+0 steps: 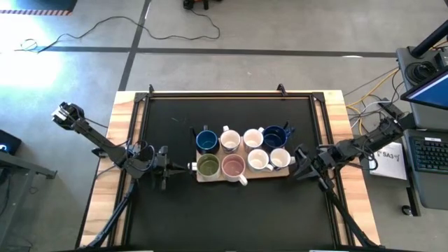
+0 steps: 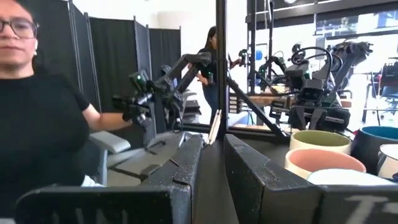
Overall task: Place coffee mugs
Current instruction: Adjust the shelf on the table, then return to Home Position
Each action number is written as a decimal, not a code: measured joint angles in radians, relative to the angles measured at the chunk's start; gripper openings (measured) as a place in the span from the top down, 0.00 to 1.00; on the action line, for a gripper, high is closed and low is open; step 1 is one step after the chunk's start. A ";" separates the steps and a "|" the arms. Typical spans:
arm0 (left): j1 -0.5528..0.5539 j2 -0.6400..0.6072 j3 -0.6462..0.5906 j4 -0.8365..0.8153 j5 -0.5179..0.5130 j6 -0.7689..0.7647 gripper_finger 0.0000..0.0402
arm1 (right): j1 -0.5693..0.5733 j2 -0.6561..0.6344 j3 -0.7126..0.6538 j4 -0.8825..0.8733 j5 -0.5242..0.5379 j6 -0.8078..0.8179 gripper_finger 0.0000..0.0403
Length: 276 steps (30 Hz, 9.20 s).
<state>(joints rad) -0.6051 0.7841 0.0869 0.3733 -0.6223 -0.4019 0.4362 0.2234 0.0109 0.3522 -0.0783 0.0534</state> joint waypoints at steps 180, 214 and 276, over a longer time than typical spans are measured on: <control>-0.044 0.560 0.854 -1.190 -0.115 -0.891 0.69 | 0.000 0.028 0.000 -0.087 0.104 0.110 0.85; -0.083 0.447 0.852 -1.416 -0.150 -1.018 0.69 | 0.000 0.028 0.000 -0.086 0.104 0.110 0.85; -0.104 -0.482 -0.076 -0.056 0.032 0.245 0.75 | 0.000 0.028 0.000 -0.086 0.104 0.110 0.85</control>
<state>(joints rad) -0.7092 0.3018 0.0105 0.3175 -0.5902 -0.1565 0.4362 0.2516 0.0105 0.2661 0.0261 0.1638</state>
